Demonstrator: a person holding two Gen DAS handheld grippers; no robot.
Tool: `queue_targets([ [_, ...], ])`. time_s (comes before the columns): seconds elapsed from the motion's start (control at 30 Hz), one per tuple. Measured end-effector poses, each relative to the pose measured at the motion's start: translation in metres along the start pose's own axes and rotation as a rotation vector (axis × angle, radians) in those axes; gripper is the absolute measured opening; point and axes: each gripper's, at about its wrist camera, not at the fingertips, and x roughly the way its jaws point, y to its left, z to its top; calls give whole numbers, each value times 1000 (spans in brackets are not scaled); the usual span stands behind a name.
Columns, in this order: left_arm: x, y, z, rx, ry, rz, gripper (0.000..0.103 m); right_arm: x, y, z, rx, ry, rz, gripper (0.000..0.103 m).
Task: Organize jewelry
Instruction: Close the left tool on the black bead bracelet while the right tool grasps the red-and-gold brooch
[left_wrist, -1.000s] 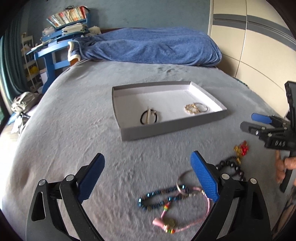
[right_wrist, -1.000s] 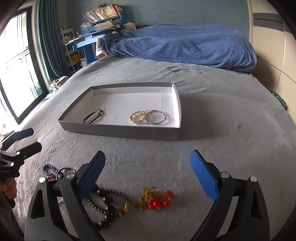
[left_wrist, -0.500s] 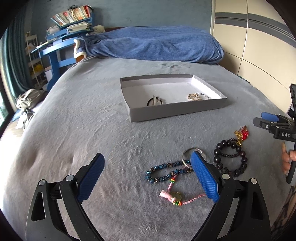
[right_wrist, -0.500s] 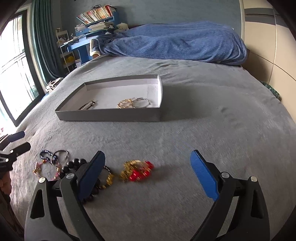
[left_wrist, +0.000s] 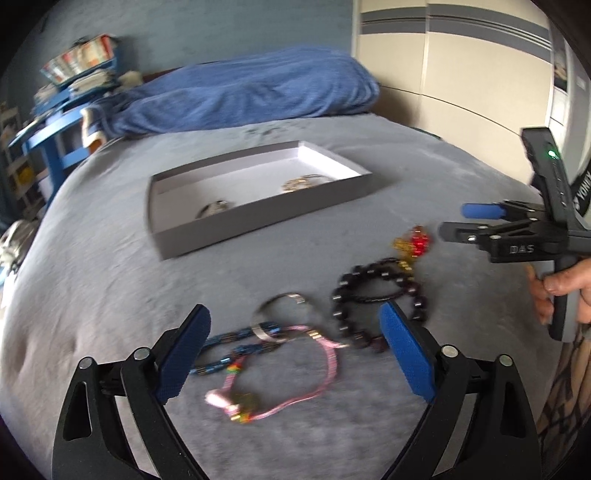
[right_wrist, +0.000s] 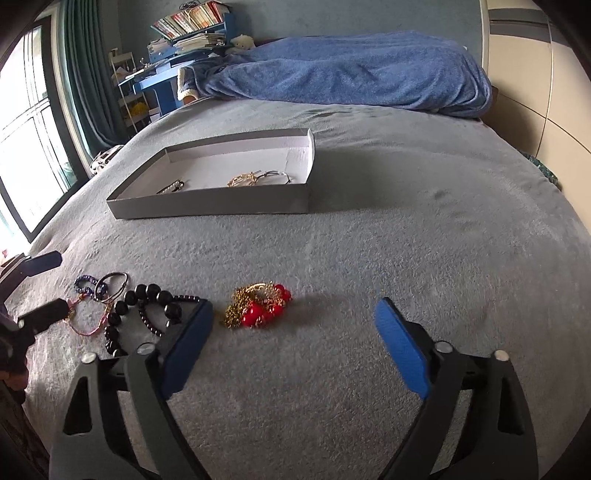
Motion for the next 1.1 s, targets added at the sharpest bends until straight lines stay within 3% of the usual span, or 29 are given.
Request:
queue_targets([
  [0.07, 7, -10, 2, 16, 9, -31, 85, 1, 0, -2, 0, 6, 1, 85],
  [0.23, 30, -24, 7, 64, 57, -58, 56, 2, -1, -6, -4, 12, 5, 84],
  [0.6, 66, -28, 8, 81, 161, -85, 34, 15, -3, -5, 25, 27, 43, 73],
  [0.67, 66, -27, 8, 79, 165, -101, 26, 18, 0, -3, 26, 27, 51, 71],
  [0.7, 64, -28, 8, 80, 164, -103, 15, 21, 1, -2, 26, 29, 58, 68],
  [0.93, 50, -21, 8, 35, 126, -149, 15, 39, 3, 3, 45, 55, 72, 56],
  [1.03, 42, -21, 9, 32, 107, -165, 15, 44, 5, 2, 36, 71, 95, 36],
  [1.07, 39, -22, 9, 32, 100, -170, 15, 44, 7, 1, 28, 76, 120, 22],
  [1.1, 36, -22, 10, 32, 94, -176, 15, 42, 8, 1, 22, 74, 124, 21],
])
